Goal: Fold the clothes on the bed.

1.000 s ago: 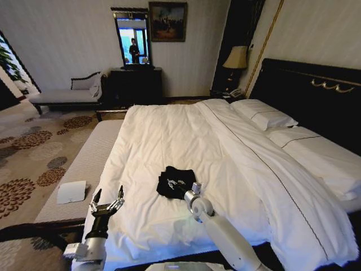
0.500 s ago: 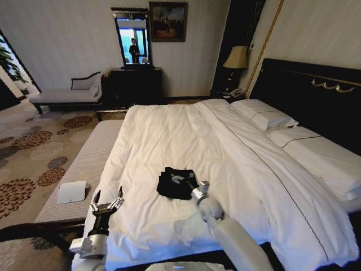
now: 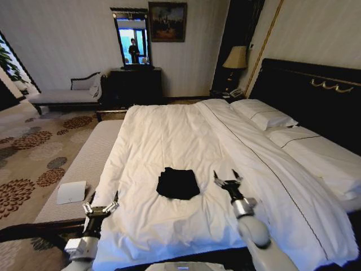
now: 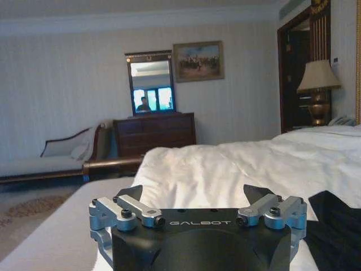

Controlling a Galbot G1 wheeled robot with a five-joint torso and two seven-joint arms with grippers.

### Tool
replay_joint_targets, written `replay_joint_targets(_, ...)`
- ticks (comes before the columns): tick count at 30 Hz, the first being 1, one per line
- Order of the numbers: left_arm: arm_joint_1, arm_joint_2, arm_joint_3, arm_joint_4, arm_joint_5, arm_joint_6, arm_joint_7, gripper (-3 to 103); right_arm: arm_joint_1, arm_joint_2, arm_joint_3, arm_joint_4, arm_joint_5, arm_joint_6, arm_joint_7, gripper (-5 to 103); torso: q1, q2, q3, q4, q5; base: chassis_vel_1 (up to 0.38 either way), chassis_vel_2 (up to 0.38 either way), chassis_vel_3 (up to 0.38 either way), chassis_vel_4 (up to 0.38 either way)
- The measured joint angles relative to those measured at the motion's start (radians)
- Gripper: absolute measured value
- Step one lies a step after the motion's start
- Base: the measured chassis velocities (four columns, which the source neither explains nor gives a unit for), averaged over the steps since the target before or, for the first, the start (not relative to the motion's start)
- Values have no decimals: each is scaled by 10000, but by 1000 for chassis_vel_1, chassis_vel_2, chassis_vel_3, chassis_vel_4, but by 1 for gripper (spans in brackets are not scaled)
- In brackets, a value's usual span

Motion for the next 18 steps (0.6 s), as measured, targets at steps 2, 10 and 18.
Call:
replay_joint_targets(2,104,32,-146,-1,-172,-176,97,100,-511,216,189,226,-101,209,-52,100,0,1,0,-2,-1,0,0,0,0)
replay_joint_targets(10,564,54,-409,69,-514,-706,409,100,-1342,713,408,595,-409,661,-206,100,0,1,0,1,0,0,0,0,0)
replay_joint_targets(18,578,47,-402,156,-569,-747,406,100,-1346,747,437,499,-451,818,-275,100,0,-1,2,1,1,0,0,0,0)
